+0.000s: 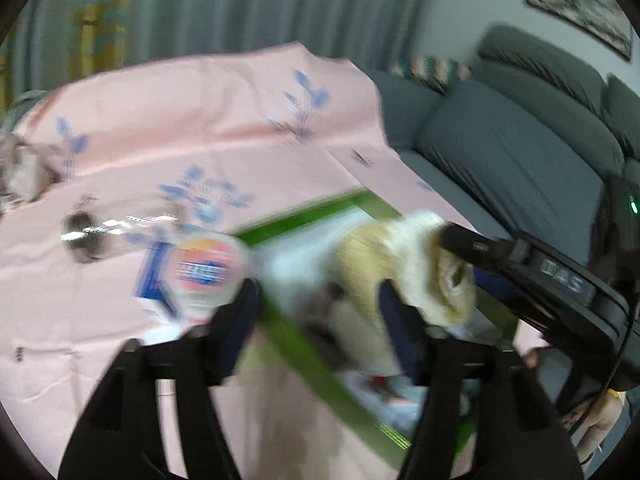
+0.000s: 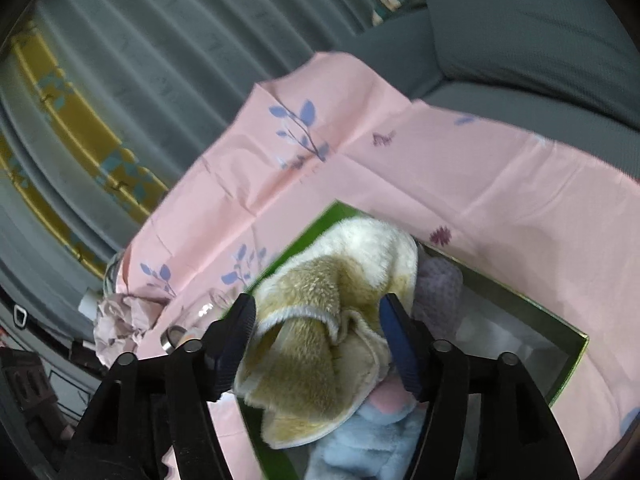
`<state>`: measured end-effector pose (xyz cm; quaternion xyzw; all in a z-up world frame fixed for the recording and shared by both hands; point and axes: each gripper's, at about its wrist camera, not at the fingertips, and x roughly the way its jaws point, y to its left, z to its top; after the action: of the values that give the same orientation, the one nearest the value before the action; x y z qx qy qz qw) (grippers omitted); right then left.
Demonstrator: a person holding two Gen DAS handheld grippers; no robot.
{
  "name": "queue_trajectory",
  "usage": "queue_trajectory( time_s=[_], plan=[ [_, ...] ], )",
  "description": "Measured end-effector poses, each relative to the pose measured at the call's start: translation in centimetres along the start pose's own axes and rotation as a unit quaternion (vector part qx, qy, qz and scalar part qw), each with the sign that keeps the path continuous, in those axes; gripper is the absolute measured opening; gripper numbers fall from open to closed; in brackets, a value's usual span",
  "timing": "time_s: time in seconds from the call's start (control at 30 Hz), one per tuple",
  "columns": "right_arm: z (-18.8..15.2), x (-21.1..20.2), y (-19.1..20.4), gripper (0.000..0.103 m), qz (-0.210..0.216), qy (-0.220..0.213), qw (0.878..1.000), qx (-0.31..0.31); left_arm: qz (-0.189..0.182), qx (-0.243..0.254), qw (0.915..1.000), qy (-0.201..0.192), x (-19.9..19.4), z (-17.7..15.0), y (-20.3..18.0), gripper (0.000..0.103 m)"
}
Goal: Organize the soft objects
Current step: 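Lower the towel into the box and open the right gripper, then move the open right gripper to the blue-and-orange tissue pack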
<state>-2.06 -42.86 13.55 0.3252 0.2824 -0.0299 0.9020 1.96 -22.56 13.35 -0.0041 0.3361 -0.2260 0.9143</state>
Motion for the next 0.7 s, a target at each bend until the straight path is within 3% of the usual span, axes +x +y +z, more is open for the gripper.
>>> queue_trajectory(
  time_s=[0.13,0.23,0.3,0.5,0.63,0.7],
  plan=[
    [-0.1,-1.7,1.6,0.077,0.038,-0.021,0.999,-0.018,0.061,-0.027,0.9964,-0.053,-2.9,0.5,4.1,0.085],
    [-0.3,-3.1,2.7,0.077,0.039,-0.047,0.998,-0.031,0.087,-0.058,0.993,-0.054,-3.3,0.7,7.6,0.087],
    [-0.3,-3.8,3.5,0.088,0.047,-0.059,0.996,-0.038,0.101,-0.088,0.99,-0.045,-3.0,0.7,10.1,0.087],
    [-0.6,-4.9,4.9,0.088,0.066,-0.07,0.994,-0.058,0.096,-0.145,0.9848,-0.001,0.6,-0.5,14.9,0.087],
    [-0.6,-5.0,4.8,0.089,0.057,-0.069,0.994,-0.056,0.043,-0.169,0.9841,0.034,3.9,-1.4,15.8,0.085],
    [-0.4,-4.9,4.4,0.088,0.053,-0.069,0.995,-0.05,0.02,-0.174,0.9837,0.039,5.0,-1.5,15.6,0.078]
  ],
)
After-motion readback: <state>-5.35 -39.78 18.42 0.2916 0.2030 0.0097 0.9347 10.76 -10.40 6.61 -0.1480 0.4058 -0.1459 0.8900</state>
